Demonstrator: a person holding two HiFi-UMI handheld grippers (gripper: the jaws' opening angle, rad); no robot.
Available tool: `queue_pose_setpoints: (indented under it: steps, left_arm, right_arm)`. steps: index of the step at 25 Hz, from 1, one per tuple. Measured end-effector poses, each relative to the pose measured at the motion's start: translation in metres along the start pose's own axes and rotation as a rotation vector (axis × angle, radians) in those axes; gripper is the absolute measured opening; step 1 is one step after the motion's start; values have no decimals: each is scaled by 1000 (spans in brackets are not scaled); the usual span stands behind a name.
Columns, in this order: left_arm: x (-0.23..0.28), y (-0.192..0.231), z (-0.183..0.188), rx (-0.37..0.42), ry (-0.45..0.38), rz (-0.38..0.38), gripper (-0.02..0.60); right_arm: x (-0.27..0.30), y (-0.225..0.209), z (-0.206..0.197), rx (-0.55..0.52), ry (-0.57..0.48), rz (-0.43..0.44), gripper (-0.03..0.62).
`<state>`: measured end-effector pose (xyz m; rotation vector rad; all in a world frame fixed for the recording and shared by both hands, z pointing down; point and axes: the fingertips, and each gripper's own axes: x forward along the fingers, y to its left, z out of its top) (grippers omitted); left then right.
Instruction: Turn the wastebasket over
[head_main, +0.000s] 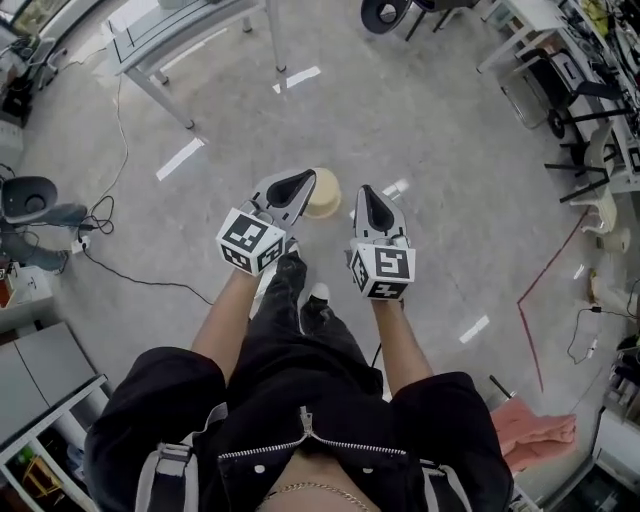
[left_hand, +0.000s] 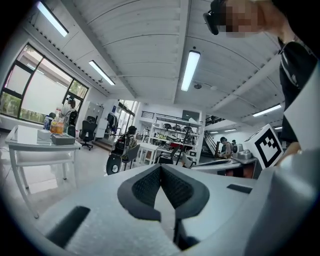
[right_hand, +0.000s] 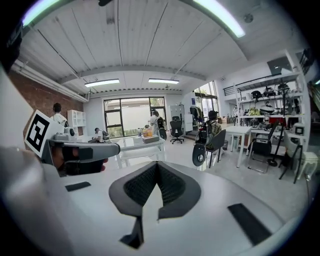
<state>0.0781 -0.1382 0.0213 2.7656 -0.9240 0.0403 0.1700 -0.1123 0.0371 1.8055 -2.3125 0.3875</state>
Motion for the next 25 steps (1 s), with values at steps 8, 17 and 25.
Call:
queue_pose_setpoints:
  steps: [8, 17, 25]
  left_arm:
    - [-13, -57, 6, 52, 28, -9, 5]
    - [-18, -93, 5, 57, 19, 4, 5]
    - [-28, -104, 4, 65, 4, 14, 5]
  right_arm:
    - [-59, 1, 10, 9, -39, 23, 9]
    - [-92, 2, 15, 8, -74, 44, 9]
    - [-99, 13, 13, -3, -75, 58, 9]
